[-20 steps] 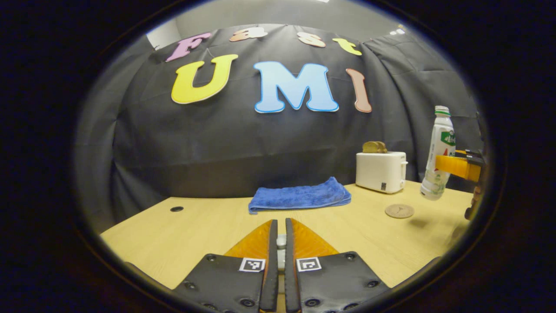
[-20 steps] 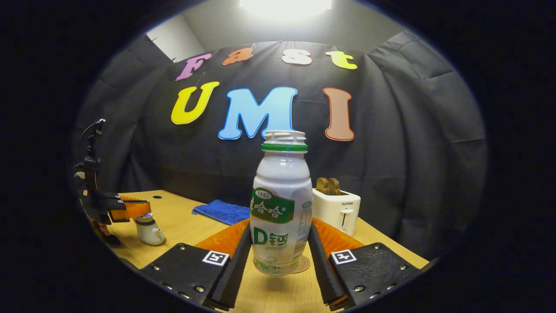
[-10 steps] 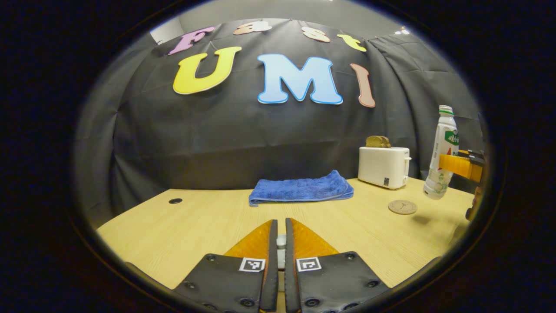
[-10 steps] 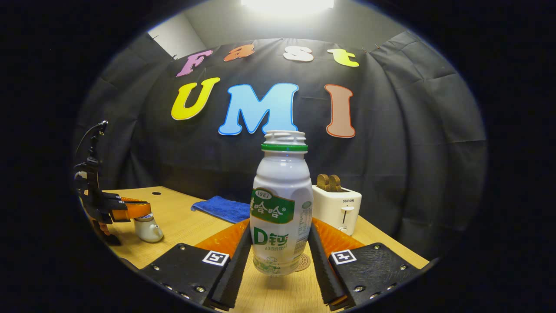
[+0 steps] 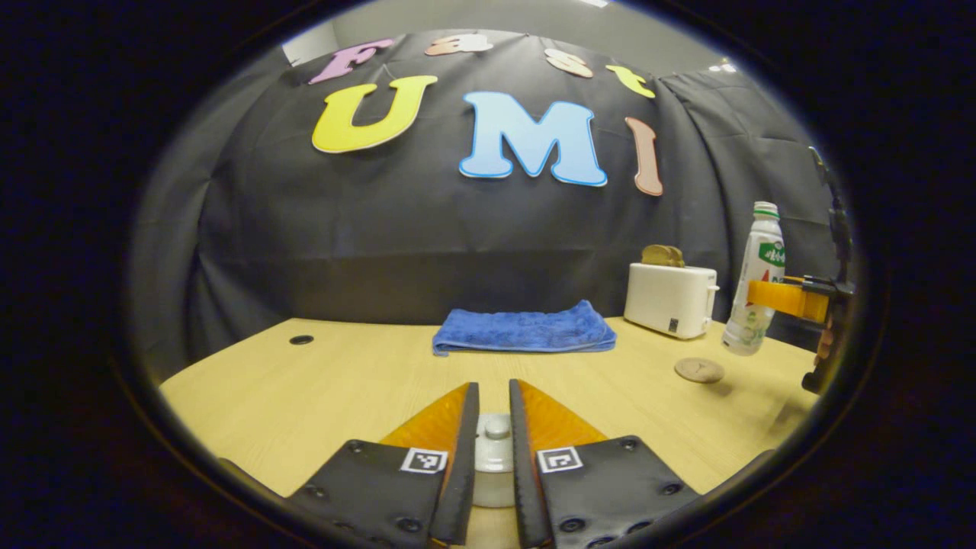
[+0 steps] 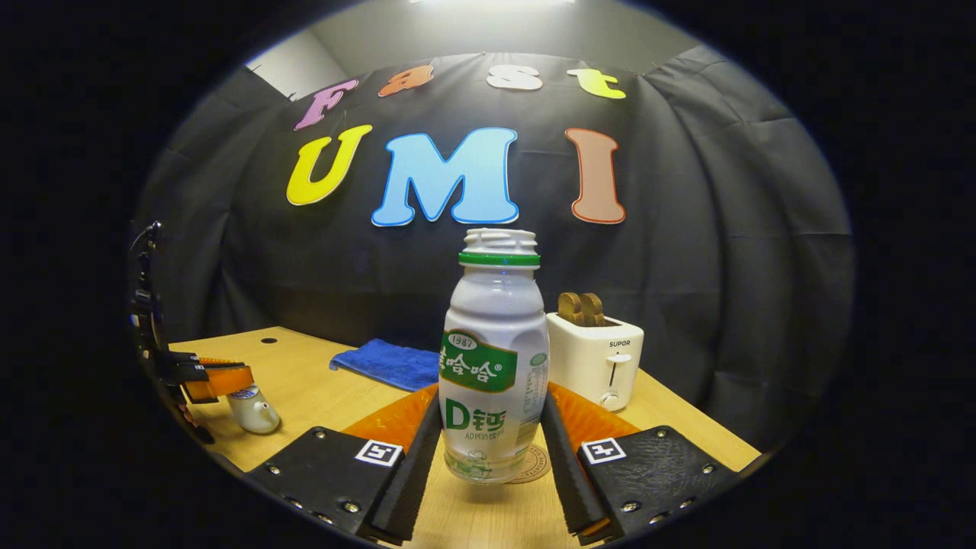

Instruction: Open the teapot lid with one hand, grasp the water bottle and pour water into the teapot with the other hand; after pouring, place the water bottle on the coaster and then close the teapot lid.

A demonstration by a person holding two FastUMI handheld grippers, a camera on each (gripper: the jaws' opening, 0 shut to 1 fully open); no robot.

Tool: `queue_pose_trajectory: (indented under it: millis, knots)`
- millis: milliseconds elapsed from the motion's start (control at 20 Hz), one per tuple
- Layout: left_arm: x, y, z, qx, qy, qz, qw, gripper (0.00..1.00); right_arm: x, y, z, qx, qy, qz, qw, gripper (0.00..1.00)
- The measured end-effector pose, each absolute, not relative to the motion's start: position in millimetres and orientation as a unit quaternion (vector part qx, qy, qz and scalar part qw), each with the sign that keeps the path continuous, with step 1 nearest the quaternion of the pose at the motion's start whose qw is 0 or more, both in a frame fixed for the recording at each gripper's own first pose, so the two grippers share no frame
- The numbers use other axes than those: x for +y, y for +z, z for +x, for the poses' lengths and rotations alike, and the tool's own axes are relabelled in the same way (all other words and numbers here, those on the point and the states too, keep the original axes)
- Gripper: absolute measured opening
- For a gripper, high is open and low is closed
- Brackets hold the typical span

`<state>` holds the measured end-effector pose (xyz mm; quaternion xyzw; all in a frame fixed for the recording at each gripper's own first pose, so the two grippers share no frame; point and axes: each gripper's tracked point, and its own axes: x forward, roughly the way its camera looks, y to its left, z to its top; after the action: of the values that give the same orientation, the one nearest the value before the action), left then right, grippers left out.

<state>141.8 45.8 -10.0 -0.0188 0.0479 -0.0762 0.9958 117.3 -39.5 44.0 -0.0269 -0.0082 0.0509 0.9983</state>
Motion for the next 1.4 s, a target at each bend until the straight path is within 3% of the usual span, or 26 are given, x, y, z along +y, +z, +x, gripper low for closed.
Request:
queue_pose_trajectory:
  millis: [300,400,900,1250,1400]
  knots:
    - [66.3,43.5,108.2,-0.045,-0.051,-0.038,0.997,0.84,-55.3,35.4,150.5,0.034,0.046,0.024,0.998,0.71]
    - [69.9,60.6,98.6,-0.078,-0.051,-0.046,0.995,0.92,-66.0,25.1,164.1,0.05,0.037,0.036,0.997,0.71]
    - [68.3,57.5,95.9,-0.076,-0.049,-0.032,0.995,0.92,-55.3,-21.5,193.8,0.095,0.038,-0.001,0.995,0.71]
    - [67.3,57.0,96.7,-0.074,-0.052,-0.038,0.995,0.92,-62.9,-22.5,193.8,0.086,0.025,-0.003,0.996,0.71]
    - [68.4,55.9,97.4,-0.075,-0.052,-0.04,0.995,0.92,-65.1,-25.4,194.2,0.087,0.012,-0.025,0.996,0.79]
